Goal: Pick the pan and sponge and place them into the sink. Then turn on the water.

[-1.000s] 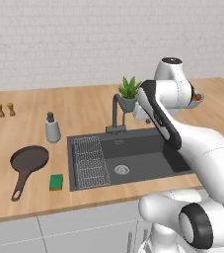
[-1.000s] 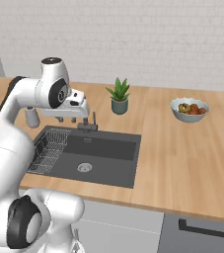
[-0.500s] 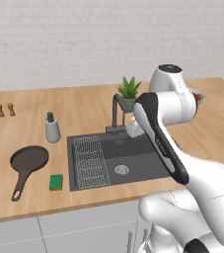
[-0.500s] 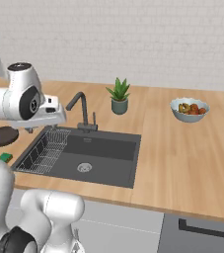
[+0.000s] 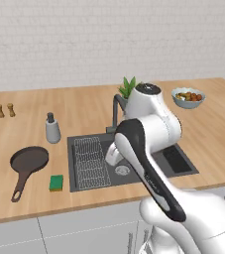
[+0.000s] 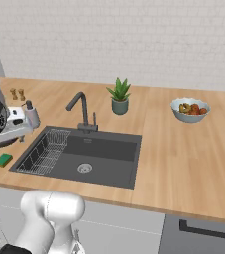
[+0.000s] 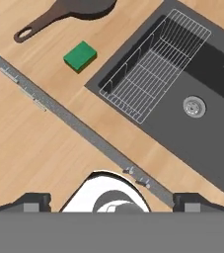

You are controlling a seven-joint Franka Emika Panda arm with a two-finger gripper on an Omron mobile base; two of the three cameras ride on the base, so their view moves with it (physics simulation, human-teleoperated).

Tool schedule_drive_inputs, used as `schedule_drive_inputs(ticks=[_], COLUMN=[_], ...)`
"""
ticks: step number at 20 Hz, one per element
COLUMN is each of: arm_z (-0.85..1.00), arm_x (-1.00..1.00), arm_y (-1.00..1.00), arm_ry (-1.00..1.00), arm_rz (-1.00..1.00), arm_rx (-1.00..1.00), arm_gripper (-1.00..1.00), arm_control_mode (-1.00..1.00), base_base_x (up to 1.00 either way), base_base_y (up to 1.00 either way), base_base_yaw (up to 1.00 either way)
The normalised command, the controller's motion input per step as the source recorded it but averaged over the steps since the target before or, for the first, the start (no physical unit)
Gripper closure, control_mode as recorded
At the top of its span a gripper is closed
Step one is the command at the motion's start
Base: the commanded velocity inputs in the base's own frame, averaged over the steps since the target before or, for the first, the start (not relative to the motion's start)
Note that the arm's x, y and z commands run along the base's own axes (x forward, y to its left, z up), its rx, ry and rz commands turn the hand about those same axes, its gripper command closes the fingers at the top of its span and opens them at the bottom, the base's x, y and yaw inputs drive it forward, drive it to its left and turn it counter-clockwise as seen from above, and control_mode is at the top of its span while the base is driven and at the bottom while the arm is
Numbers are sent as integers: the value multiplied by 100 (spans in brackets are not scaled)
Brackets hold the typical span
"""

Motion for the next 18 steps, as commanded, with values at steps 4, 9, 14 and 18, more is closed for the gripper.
schedule_drive_inputs(ticks=[4,9,14,18], arm_z=[-14,-13,-17,0], arm_x=[0,0,15,16], arm_y=[82,72,71,62], arm_ry=[1,9,22,28], arm_rz=[8,0,-2,-4], arm_rx=[0,-1,-3,-9], arm_gripper=[-100,-100,-100,-100], arm_control_mode=[-100,-100,-100,-100], base_base_x=[0,0,0,0], base_base_y=[0,0,0,0], base_base_yaw=[0,0,0,0])
